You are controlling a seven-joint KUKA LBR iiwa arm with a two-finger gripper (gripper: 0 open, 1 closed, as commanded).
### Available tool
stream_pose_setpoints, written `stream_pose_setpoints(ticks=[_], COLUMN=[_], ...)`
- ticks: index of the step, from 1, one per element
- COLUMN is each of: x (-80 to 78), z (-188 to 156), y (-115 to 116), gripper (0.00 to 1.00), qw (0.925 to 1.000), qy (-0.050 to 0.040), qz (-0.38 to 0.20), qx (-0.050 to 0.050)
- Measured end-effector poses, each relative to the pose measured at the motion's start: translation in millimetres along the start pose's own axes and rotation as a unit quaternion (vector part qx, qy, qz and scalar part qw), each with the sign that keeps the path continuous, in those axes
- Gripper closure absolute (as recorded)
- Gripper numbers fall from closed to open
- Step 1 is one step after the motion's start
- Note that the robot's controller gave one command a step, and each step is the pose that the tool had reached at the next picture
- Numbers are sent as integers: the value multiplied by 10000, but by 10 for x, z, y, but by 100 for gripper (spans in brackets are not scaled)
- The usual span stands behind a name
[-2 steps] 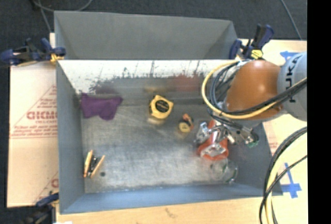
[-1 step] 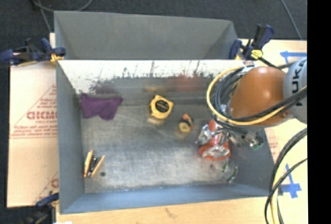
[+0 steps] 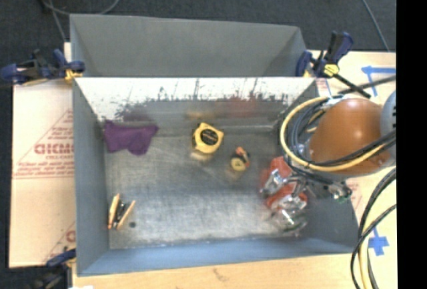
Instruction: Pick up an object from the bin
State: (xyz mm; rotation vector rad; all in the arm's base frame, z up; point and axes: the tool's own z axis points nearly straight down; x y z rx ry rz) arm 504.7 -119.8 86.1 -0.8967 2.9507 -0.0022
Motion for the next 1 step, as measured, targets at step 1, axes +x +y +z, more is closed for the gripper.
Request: stream_pose_setpoints(ticks=[1], x=[164], z=[-1507], y=[61], gripper=[100], qw=[9986], qy=[245], qz=[-459], qx=[-84])
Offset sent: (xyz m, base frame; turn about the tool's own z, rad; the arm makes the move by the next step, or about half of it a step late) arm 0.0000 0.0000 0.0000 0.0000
